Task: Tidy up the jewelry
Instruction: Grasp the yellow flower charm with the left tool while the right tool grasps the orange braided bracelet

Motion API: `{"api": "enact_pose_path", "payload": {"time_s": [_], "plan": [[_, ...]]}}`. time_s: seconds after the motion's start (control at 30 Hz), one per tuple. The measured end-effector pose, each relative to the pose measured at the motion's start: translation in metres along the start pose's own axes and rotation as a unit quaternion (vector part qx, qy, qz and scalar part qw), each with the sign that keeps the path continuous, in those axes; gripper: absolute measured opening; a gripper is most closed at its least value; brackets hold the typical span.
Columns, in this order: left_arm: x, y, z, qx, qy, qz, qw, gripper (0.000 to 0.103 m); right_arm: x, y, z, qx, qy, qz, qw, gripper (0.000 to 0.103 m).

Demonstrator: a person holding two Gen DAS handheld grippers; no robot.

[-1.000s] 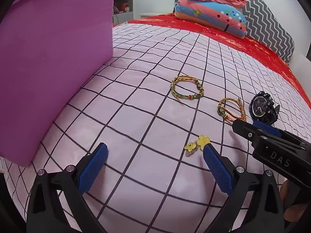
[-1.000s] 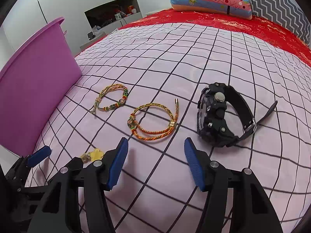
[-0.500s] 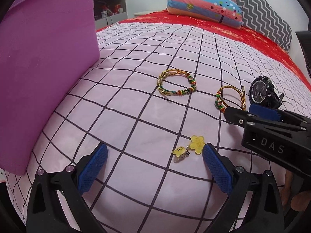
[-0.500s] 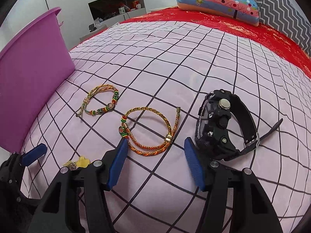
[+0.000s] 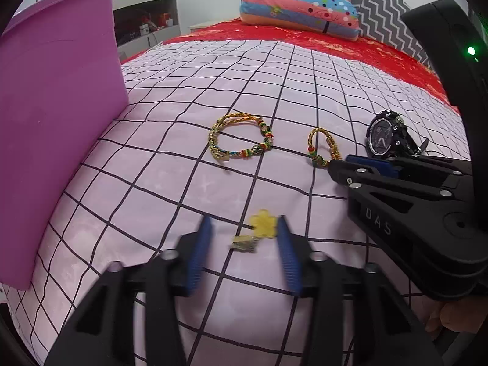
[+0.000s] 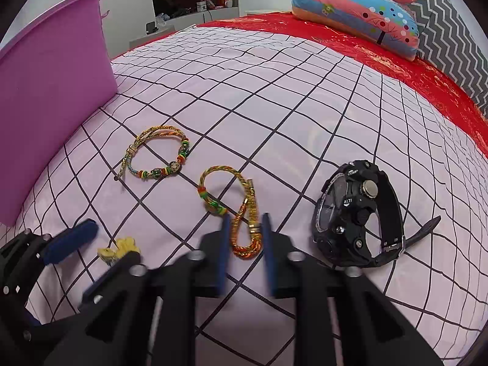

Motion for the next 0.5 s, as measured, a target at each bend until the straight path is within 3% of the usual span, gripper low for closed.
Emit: {"api": "enact_pose_path", "payload": {"time_s": [0.03, 0.5], "plan": [[0.0, 0.0, 0.0, -0.001, -0.006, 0.001, 1.0, 0.011, 0.001, 0.0, 0.0, -0.001, -0.002, -0.002, 1.0, 0.009], [0.021, -0.008, 0.011, 0.018, -0.082, 0.026, 0.9961, 0.011, 0.046, -0.037, -0.003, -0.102, 0.039, -0.018, 0.994, 0.007]]}}
Point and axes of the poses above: each gripper's, at about its wrist camera, not at the fingertips, and x roughly against the way its jaws point, z to its left, y to its top, the point moved 5 cm from there along -x, roughly the way its jaws point
